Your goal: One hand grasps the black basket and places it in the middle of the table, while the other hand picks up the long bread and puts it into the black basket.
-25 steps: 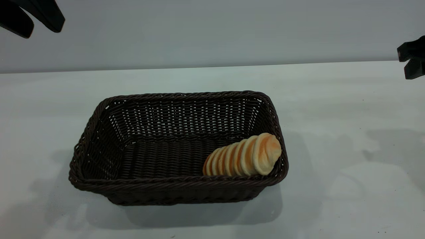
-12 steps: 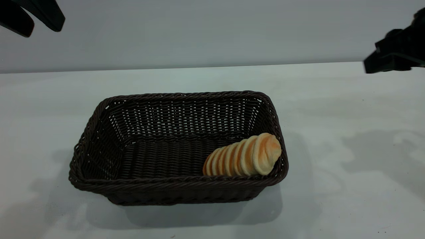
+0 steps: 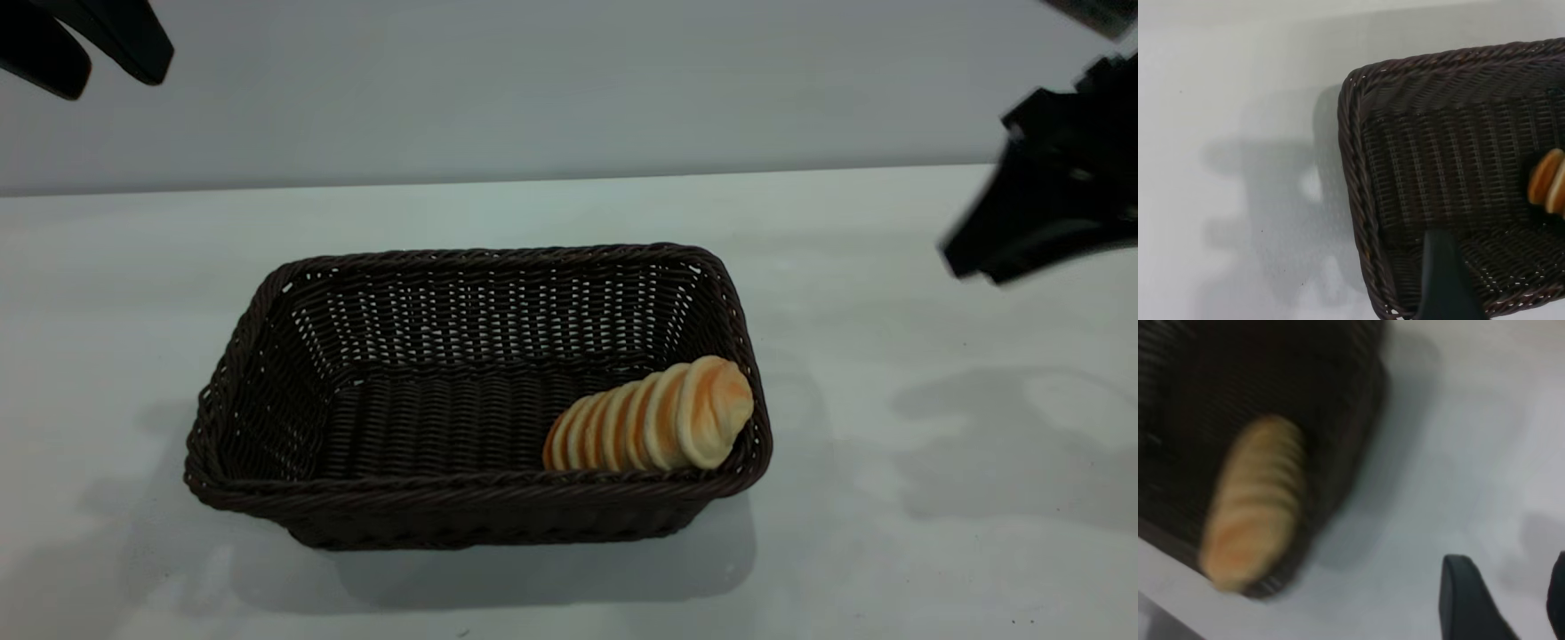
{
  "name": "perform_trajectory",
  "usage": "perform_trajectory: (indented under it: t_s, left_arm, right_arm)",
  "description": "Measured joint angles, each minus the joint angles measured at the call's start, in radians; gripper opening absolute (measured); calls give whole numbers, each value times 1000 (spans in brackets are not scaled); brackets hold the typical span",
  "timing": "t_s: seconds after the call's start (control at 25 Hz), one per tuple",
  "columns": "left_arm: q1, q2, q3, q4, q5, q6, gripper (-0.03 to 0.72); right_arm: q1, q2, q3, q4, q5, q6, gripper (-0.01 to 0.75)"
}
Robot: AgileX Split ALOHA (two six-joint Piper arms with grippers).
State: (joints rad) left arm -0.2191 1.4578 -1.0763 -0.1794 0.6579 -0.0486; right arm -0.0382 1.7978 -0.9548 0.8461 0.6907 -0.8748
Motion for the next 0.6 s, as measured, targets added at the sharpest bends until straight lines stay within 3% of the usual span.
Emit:
perform_trajectory:
  t_s: [0.16, 0.32, 0.52, 0.6]
  left_arm:
    - [0, 0, 0, 11, 6, 4, 482]
    - [0, 0, -14, 99, 68, 12, 482]
    - [0, -34, -115, 200, 227, -16, 482]
    - [0, -74, -129, 221, 260, -20, 482]
  right_arm:
    - [-3, 0, -106, -461, 33, 440, 284]
    - [-9, -1, -219, -776, 150, 674, 341]
    - [-10, -68, -278, -795, 265, 713, 544]
    - [-10, -127, -282, -776, 310, 714, 591]
